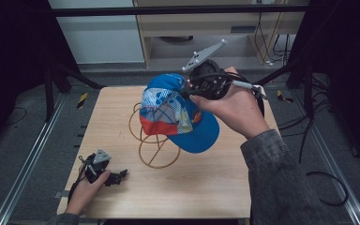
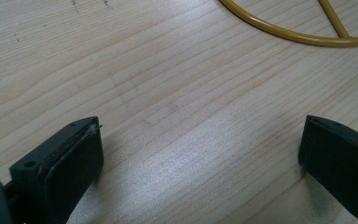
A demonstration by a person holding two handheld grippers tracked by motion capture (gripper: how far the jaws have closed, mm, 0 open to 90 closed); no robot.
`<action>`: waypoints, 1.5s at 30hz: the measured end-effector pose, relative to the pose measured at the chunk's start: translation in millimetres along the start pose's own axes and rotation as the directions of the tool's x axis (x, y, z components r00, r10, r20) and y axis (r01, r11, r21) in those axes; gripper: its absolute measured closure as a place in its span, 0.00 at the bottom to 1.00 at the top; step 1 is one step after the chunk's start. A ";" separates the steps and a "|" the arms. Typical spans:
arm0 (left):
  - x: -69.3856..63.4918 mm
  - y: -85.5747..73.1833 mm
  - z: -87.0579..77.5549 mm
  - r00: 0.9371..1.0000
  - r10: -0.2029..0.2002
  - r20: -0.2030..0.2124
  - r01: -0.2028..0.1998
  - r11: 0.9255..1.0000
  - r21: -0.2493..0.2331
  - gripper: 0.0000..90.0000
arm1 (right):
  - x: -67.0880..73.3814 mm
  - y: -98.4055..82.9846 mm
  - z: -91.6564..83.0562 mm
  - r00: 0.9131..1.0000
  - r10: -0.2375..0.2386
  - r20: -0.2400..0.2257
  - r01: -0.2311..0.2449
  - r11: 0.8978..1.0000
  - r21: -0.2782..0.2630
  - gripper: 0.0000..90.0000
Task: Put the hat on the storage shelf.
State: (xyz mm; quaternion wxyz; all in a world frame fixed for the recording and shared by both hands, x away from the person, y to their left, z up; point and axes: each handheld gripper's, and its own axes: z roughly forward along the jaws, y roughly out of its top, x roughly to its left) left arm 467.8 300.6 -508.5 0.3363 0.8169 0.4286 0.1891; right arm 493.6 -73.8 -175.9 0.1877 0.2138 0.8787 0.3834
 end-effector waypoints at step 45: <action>0.0 0.0 0.0 1.000 0.001 0.000 -0.001 1.000 0.001 0.00 | 5.1 36.2 41.0 1.000 -0.005 -0.019 0.004 1.000 -0.020 1.00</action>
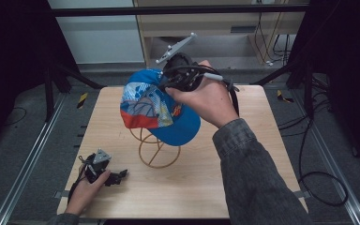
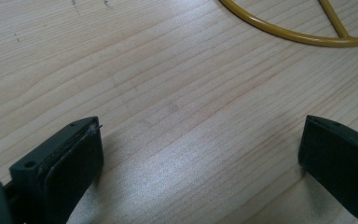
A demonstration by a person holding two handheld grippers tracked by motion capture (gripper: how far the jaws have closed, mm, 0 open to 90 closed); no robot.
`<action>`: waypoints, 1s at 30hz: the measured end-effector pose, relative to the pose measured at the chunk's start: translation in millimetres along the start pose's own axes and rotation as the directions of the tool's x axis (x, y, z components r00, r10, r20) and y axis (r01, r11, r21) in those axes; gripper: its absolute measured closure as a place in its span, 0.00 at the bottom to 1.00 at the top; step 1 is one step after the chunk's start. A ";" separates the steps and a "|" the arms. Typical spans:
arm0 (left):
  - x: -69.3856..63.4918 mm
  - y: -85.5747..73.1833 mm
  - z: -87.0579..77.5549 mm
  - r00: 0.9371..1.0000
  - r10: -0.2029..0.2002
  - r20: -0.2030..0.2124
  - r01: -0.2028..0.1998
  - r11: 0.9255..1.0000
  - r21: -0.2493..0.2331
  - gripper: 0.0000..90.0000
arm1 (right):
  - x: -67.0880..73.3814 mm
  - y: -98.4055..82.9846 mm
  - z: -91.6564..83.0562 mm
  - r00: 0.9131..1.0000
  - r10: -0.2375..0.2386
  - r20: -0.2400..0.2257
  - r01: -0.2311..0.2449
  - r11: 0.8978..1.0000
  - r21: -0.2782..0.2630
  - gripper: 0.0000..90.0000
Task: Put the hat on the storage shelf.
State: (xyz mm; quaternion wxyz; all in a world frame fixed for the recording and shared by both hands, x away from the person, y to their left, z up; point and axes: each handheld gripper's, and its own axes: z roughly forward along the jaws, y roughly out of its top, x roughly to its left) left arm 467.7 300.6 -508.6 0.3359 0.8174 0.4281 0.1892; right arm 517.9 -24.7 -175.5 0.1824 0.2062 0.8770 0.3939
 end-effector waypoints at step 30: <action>0.0 0.0 0.0 1.000 -0.001 0.000 0.001 1.000 0.000 0.00 | -7.5 9.2 24.7 1.000 0.027 -0.001 -0.027 0.999 0.028 1.00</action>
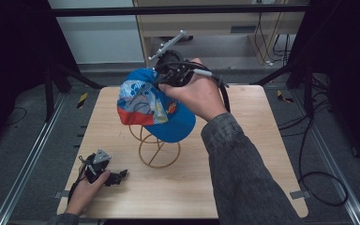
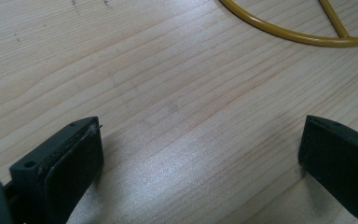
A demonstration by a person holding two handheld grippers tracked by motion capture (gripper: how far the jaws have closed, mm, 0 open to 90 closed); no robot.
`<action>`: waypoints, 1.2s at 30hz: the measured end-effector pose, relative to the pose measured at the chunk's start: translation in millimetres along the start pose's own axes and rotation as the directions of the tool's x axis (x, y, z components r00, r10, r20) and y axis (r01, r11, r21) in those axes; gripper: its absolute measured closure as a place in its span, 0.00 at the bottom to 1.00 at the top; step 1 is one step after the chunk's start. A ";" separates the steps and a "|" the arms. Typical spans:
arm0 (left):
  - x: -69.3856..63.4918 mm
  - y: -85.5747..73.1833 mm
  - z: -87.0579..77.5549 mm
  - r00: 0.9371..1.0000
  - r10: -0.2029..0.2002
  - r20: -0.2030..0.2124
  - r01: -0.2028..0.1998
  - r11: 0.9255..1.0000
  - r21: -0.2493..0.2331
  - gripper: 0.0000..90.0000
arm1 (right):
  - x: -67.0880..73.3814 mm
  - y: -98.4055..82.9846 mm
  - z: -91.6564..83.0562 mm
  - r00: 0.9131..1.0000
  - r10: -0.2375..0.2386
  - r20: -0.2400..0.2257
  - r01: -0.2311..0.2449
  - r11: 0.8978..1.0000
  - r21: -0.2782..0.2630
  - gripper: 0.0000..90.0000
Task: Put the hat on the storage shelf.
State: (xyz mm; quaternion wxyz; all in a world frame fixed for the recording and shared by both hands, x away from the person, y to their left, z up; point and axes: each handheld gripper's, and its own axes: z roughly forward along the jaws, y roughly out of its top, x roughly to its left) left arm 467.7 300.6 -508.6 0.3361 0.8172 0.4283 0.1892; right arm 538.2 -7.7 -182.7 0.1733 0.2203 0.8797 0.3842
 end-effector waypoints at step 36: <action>0.0 0.0 0.0 1.000 0.000 0.000 0.000 1.000 0.000 0.00 | 7.7 -9.3 45.5 0.999 -0.005 -0.032 0.009 0.995 0.101 0.99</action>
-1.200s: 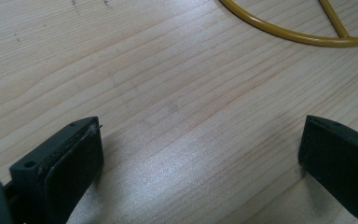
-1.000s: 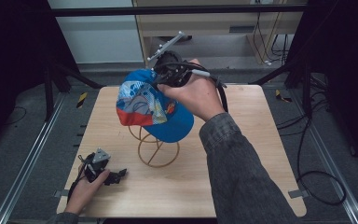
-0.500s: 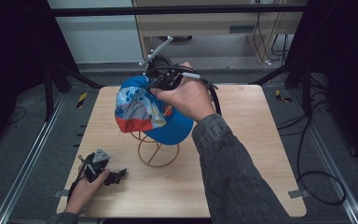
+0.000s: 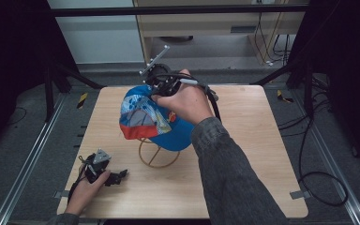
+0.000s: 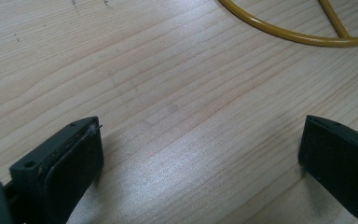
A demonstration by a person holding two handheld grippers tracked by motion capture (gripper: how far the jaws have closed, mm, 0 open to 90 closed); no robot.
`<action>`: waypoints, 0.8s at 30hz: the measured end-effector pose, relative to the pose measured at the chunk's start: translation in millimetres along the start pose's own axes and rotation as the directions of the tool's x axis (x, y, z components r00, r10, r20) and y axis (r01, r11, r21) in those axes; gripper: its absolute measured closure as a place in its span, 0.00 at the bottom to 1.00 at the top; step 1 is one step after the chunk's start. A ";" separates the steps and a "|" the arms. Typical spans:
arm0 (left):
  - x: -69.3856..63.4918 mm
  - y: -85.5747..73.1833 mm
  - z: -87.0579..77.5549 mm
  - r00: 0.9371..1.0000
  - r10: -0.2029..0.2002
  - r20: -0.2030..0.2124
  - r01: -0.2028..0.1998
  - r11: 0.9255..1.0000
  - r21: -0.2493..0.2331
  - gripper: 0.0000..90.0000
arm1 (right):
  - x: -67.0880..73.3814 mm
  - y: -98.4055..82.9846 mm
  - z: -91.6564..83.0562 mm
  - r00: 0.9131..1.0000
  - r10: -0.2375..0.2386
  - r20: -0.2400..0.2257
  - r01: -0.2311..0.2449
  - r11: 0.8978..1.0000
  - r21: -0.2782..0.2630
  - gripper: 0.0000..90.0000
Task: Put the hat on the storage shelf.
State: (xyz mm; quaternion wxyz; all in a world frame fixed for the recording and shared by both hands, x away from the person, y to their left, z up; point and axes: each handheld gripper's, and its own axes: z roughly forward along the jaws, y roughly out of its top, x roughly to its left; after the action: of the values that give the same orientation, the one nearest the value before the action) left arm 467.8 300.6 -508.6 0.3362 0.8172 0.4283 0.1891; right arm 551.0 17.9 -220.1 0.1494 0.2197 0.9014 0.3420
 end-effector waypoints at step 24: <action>0.0 0.0 -0.1 1.000 0.000 0.002 0.000 1.000 0.002 0.00 | -0.3 -11.6 7.3 1.000 0.006 -0.006 -0.006 1.000 0.011 0.93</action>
State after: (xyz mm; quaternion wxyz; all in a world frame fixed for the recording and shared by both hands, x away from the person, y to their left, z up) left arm 467.7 300.7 -508.5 0.3358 0.8178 0.4280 0.1877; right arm 550.9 14.0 -233.2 0.1445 0.2221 0.9031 0.3380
